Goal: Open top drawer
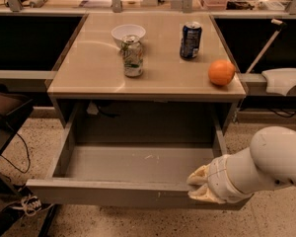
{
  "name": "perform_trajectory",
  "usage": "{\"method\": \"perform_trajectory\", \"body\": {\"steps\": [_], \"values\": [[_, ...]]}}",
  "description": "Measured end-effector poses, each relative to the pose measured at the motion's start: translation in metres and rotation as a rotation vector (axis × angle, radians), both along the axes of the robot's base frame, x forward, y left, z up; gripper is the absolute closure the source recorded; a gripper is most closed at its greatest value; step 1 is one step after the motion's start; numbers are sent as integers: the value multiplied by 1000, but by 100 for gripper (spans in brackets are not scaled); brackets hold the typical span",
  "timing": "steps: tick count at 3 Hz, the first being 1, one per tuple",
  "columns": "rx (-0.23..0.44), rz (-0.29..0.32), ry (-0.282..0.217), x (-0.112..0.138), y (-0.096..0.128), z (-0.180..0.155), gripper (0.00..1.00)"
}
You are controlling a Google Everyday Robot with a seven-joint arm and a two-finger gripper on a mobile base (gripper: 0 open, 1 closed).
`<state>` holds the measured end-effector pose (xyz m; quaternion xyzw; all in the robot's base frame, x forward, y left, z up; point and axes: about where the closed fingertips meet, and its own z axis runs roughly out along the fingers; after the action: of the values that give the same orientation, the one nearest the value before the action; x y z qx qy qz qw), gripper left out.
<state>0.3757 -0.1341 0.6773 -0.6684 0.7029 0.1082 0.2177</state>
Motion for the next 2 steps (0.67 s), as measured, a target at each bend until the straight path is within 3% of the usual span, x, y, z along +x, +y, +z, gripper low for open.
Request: {"method": "perform_trajectory", "body": {"steps": [2], "values": [[-3,-8,16,-11,-8,-1,100]]}}
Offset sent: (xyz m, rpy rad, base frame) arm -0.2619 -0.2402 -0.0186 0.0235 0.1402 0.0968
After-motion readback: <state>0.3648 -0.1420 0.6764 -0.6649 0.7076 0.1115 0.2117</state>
